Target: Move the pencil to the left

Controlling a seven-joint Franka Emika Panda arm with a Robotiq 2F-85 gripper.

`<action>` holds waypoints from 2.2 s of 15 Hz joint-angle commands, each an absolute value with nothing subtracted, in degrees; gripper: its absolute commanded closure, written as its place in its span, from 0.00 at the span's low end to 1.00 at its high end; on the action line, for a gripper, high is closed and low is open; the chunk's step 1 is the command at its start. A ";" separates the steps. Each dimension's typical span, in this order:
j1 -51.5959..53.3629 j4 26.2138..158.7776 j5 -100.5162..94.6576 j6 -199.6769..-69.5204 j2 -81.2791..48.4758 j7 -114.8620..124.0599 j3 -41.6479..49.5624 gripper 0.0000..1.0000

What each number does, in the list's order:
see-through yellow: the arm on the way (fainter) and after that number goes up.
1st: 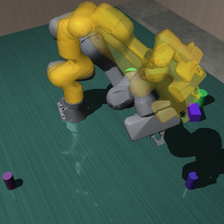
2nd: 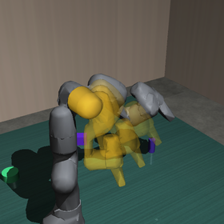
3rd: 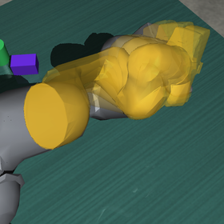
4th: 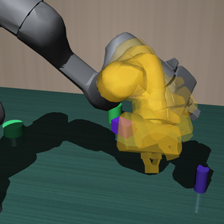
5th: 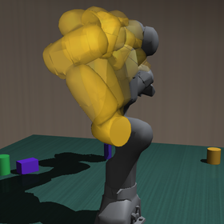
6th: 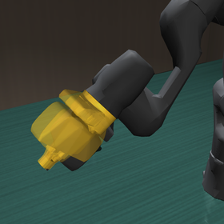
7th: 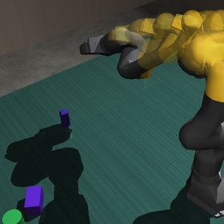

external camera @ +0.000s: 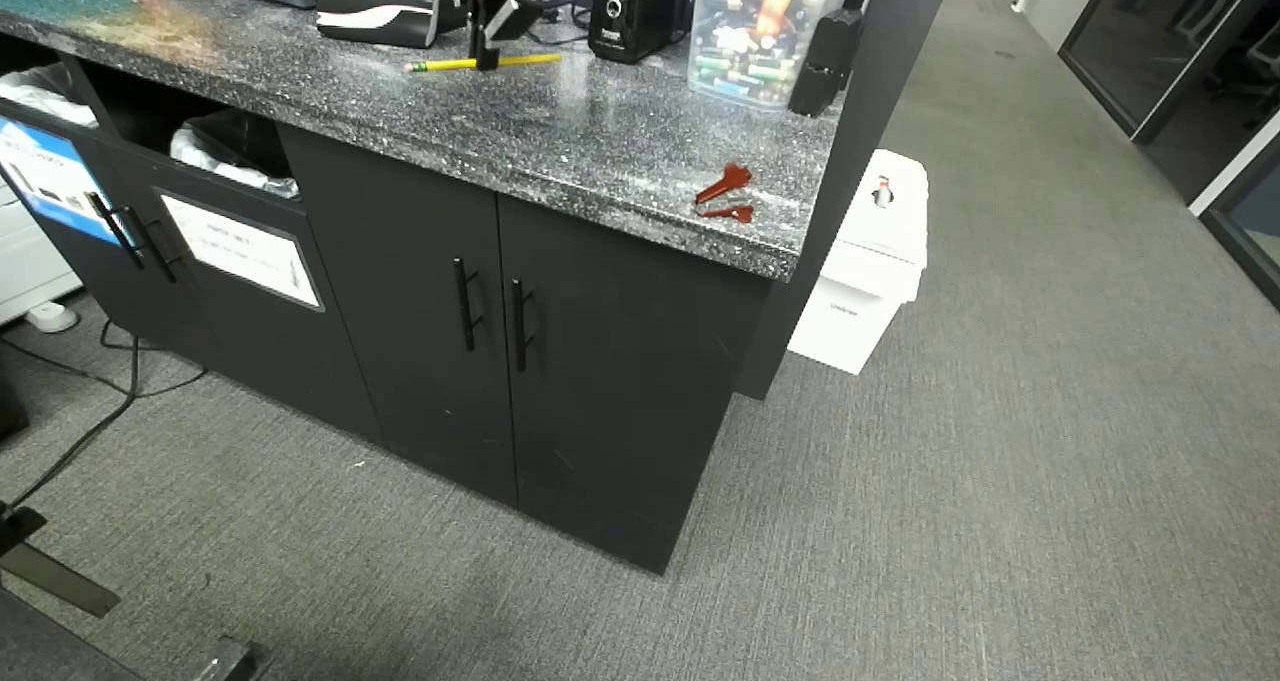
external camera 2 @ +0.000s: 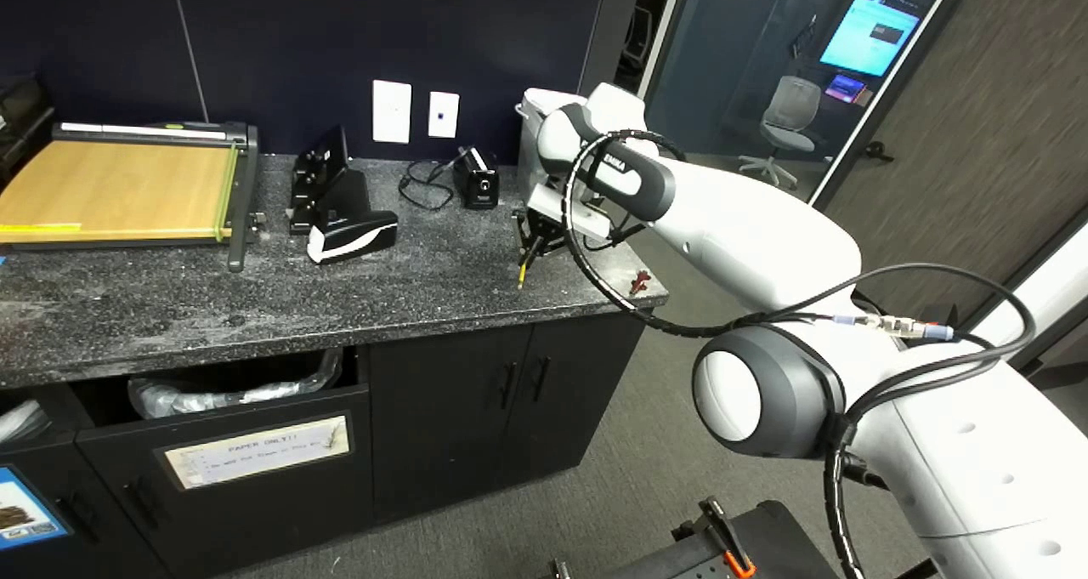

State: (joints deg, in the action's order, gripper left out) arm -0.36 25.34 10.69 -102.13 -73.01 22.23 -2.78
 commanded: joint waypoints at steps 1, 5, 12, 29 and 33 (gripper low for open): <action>1.09 27.24 10.16 -100.62 -71.44 20.68 -3.75 0.98; 1.32 23.71 10.23 -99.13 -74.62 19.68 -3.75 0.98; 0.18 23.56 9.80 -101.38 -76.94 16.41 -3.44 0.98; -1.75 26.33 10.25 -100.64 -74.54 17.41 -3.97 0.09; -3.37 27.73 11.88 -90.78 -69.48 19.60 -4.85 0.00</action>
